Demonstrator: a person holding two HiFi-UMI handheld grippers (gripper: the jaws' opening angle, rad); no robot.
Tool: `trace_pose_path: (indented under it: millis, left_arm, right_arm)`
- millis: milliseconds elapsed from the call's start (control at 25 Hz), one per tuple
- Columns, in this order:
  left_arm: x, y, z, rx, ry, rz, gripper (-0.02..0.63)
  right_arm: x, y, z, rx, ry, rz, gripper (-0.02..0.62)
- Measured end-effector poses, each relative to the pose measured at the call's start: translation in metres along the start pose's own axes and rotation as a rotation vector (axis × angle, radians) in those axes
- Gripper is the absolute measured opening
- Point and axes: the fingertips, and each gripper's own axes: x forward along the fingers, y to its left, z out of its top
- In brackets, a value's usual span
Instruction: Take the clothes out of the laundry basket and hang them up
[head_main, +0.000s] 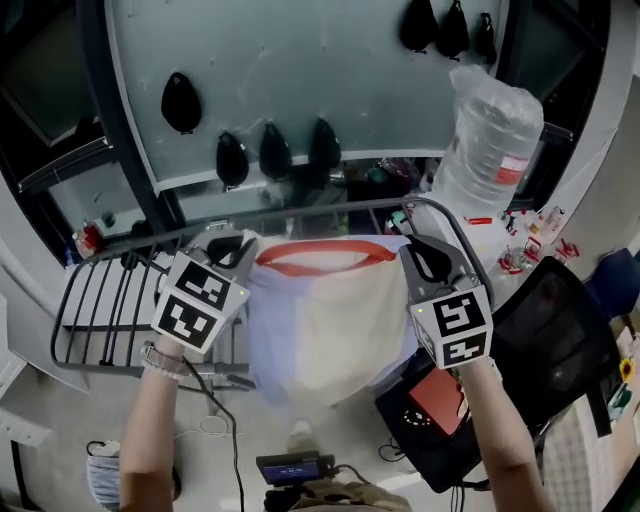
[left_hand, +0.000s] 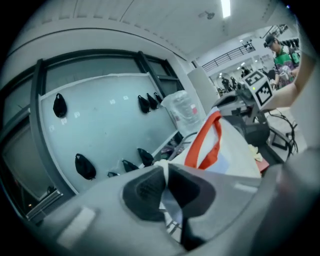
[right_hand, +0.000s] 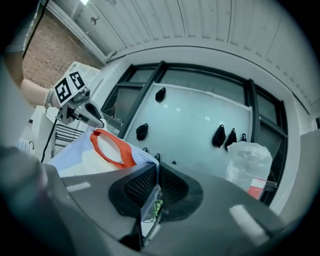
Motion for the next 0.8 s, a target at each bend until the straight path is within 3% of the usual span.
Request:
trace_pose_path:
  millis: [400,680,800]
  left_arm:
    - [0.141,0.117,-0.05,-0.086,0.062,-0.01,0.005]
    - [0.223,0.174,-0.068,-0.029,0.078,0.003,0.005]
    - [0.249,0.198,-0.077,-0.04,0.083,0.016,0.005]
  right_arm:
    - [0.188,-0.018,-0.046,0.01,0.171,0.039,0.017]
    - [0.296,-0.037,-0.078,-0.004,0.262,0.011,0.017]
    - [0.333,-0.044,-0.084,-0.005,0.28,0.006,0.017]
